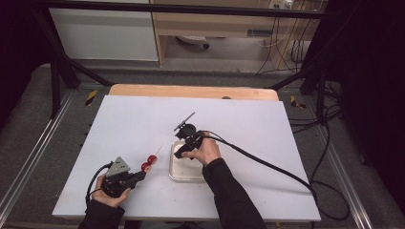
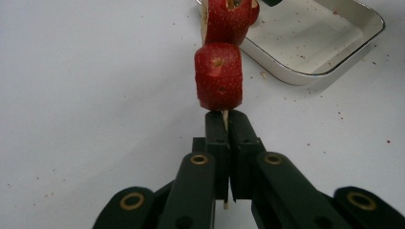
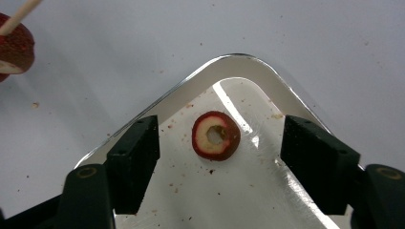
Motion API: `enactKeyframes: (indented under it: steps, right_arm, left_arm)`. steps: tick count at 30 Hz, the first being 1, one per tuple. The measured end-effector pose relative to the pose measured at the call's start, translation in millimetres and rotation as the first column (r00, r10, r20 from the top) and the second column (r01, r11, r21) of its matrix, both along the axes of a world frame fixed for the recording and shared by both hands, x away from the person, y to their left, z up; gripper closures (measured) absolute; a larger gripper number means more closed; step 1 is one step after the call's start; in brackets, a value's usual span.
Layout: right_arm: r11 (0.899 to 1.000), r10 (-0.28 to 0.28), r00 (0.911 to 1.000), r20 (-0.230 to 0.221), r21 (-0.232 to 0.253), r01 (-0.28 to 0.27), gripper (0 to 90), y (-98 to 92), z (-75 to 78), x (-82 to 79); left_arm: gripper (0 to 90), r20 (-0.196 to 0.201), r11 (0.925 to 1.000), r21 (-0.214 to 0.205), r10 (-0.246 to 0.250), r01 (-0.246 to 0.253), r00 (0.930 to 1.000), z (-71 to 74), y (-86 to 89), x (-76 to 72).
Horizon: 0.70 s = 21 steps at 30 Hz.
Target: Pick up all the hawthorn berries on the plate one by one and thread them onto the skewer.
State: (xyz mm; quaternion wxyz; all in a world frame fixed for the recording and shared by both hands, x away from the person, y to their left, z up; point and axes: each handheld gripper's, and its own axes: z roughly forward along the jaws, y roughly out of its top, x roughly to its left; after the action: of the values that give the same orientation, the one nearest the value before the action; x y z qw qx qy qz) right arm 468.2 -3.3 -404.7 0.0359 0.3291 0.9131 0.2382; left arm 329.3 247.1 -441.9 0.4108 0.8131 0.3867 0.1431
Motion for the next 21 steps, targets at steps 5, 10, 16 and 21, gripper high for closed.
enactKeyframes:
  steps: [5,10,16,21]
  right_arm:
    - [1.000,-0.001,0.9996,-0.029,-0.020,0.001,40.9,3.5,-5.5,5.0]
    - [1.000,-0.015,0.9989,-0.044,-0.026,0.014,48.2,4.9,-8.9,8.1]
    - [1.000,-0.025,0.9967,-0.078,-0.018,0.023,54.7,5.4,-10.3,10.3]
    - [0.999,-0.032,0.9950,-0.095,-0.010,0.031,58.9,6.0,-11.5,10.9]
  left_arm:
    - [87.9,0.001,1.0000,-0.001,0.000,0.000,1.0000,0.4,-0.2,-0.1]
    - [87.9,0.001,1.0000,0.003,-0.003,0.003,1.0000,0.2,-0.6,-0.2]
    - [87.9,0.000,1.0000,0.004,-0.003,0.003,1.0000,-0.2,-0.9,0.2]
    - [88.0,0.000,1.0000,0.005,-0.003,0.003,1.0000,-0.4,-1.1,0.2]
